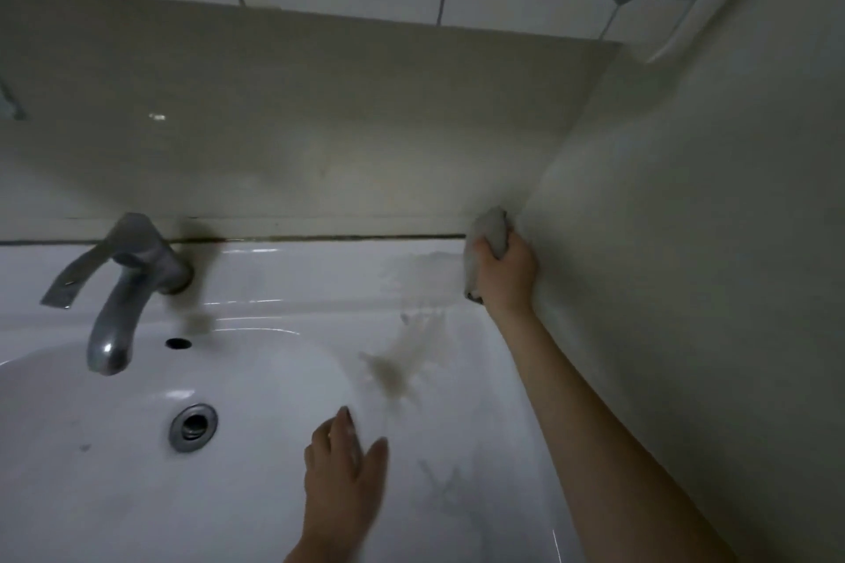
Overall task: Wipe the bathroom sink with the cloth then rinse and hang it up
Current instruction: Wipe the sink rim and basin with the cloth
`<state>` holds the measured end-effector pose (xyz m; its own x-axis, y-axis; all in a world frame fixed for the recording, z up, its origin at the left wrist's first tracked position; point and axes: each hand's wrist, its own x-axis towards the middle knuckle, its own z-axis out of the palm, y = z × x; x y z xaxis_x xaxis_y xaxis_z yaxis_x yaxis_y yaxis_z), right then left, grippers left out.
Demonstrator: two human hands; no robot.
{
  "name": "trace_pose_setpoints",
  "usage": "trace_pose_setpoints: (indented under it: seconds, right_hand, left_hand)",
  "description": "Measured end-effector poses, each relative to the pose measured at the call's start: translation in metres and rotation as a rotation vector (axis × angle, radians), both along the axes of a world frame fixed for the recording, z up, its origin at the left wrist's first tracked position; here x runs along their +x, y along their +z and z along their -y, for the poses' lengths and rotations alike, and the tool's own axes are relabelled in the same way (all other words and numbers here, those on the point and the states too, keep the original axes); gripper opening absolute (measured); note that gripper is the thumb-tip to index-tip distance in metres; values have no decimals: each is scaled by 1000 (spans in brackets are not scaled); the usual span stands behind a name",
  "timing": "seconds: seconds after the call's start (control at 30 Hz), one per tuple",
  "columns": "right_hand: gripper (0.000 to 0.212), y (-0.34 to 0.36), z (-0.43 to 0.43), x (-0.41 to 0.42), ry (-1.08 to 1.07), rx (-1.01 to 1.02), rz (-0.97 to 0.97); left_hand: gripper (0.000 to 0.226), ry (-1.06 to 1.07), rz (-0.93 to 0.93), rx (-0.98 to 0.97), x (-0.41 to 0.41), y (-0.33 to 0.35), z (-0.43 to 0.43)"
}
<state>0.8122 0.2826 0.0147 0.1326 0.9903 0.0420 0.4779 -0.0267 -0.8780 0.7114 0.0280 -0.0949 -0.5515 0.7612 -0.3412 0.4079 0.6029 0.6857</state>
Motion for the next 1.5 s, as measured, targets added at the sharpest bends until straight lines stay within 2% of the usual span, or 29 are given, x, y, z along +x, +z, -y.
trace_pose_setpoints:
  seconds: [0.07, 0.1, 0.17, 0.23, 0.3, 0.4, 0.5, 0.57, 0.67, 0.77, 0.8, 0.9, 1.0, 1.07, 1.13, 1.23, 1.3, 1.43, 1.5]
  right_hand:
    - [31, -21, -18, -6, 49, -139, 21]
    - [33, -26, -20, -8, 68, -143, 54]
    - [39, -29, -17, -7, 68, -11, 194]
    - [46, -32, -12, -1, 64, 167, 517]
    - [40, -46, -16, 6, 66, 289, 749]
    - [44, -70, -20, 2, 108, 209, 846]
    - [66, -79, -11, -21, 28, 170, 732]
    - [66, -75, -1, -44, 14, 203, 675]
    - [57, -78, 12, -70, 267, 318, 646]
    - [50, -74, -2, -40, 509, 462, 651]
    - [51, -76, -12, -21, 479, 472, 681]
    - [53, -80, -29, 29, 201, 358, 694]
    - [52, -83, -15, -6, 105, 311, 618]
    - [52, -81, 8, -64, 291, 361, 569]
    - [49, -77, 32, -119, 567, 406, 476]
    - [45, -72, 33, -138, 798, 411, 430]
    - [46, -72, 18, -98, 751, 416, 487]
    - [50, -79, -20, 6, 378, 345, 594]
    - [51, -81, -21, 2, 238, 274, 609]
  left_hand:
    - [85, 20, -77, 16, 2, -13, 1]
    - [83, 24, -90, 7, 3, -17, 1]
    - [81, -8, -136, 3, 4, -16, 1]
    - [81, -32, -166, 2, 4, -16, 1]
    - [80, -36, -178, 2, 3, -14, 1]
    - [78, -26, -214, -17, 4, -16, -4]
    - [71, -10, -242, -58, 7, -26, -6]
    - [65, -28, -281, -71, 9, -30, -8]
    - [69, -2, -287, -67, 10, -31, -7]
    - [61, -75, -381, -85, 8, -39, 0]
    - [61, -82, -399, -100, 6, -41, 2]
    - [69, -95, -353, -166, 2, -32, -1]
    - [73, -65, -335, -84, 4, -26, -6]
    - [74, -79, -315, -70, 3, -28, -3]
    - [75, -103, -304, -60, 2, -27, 0]
    - [77, -82, -266, -16, 0, -22, 0]
    - [76, -74, -232, -17, 0, -19, 2]
    - [71, -114, -200, -2, -3, -14, 3]
    - [71, -107, -208, 2, -3, -16, 2]
